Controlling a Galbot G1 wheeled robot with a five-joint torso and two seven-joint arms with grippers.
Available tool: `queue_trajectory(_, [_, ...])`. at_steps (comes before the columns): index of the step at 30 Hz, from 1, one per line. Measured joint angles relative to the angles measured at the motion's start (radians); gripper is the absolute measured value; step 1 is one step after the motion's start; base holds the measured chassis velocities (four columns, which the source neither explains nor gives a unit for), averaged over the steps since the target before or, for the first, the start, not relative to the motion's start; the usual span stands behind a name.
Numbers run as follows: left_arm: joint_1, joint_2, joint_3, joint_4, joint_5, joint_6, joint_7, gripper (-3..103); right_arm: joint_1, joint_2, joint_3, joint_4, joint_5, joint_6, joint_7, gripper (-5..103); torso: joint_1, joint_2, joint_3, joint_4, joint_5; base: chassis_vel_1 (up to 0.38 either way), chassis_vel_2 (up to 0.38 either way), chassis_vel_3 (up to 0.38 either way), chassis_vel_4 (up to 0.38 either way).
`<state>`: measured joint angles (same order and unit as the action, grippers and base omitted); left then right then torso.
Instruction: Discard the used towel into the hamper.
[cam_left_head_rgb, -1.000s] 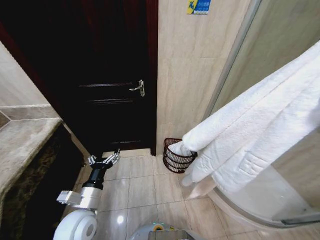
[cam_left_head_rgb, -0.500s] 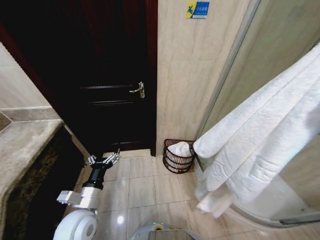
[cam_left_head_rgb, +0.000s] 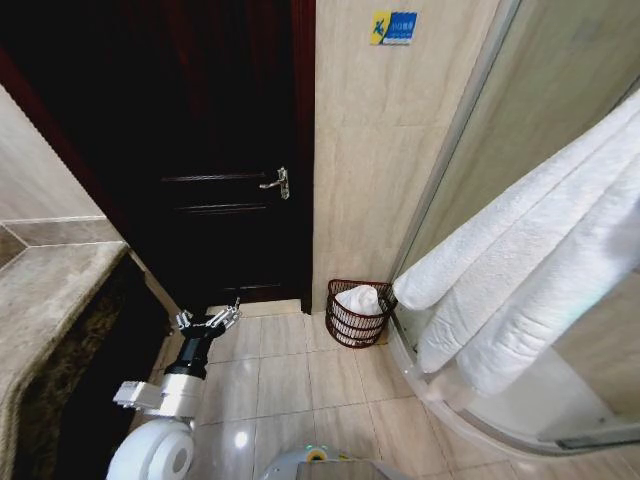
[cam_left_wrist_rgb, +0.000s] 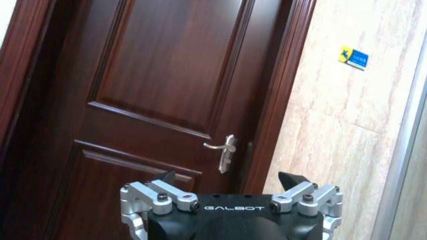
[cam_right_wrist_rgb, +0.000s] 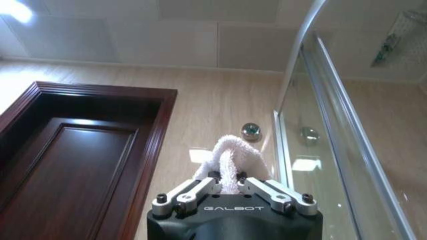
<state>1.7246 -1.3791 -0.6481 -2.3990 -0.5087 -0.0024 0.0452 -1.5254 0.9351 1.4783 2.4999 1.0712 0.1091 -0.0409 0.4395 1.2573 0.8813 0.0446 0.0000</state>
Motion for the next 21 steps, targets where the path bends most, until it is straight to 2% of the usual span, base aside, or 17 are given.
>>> queue_trajectory(9, [0.000, 0.000, 0.000, 0.000, 0.000, 0.000, 0.000, 100, 0.018, -0.019, -0.032, 0.000, 0.000, 0.003, 0.014, 7, -0.001, -0.002, -0.001, 0.0000, 0.0000, 0.000, 0.000, 0.000, 0.000])
queue_trajectory(14, [0.000, 0.000, 0.000, 0.000, 0.000, 0.000, 0.000, 100, 0.072, -0.082, -0.096, 0.000, -0.003, 0.008, 0.018, 7, -0.002, -0.004, -0.002, 0.0002, -0.0004, 0.000, 0.000, 0.000, 0.000])
queue_trajectory(21, [0.000, 0.000, 0.000, 0.000, 0.000, 0.000, 0.000, 100, 0.098, -0.122, -0.130, 0.000, -0.003, 0.012, 0.022, 7, -0.002, -0.005, -0.003, 0.0001, 0.0001, 0.000, 0.000, 0.000, 0.000])
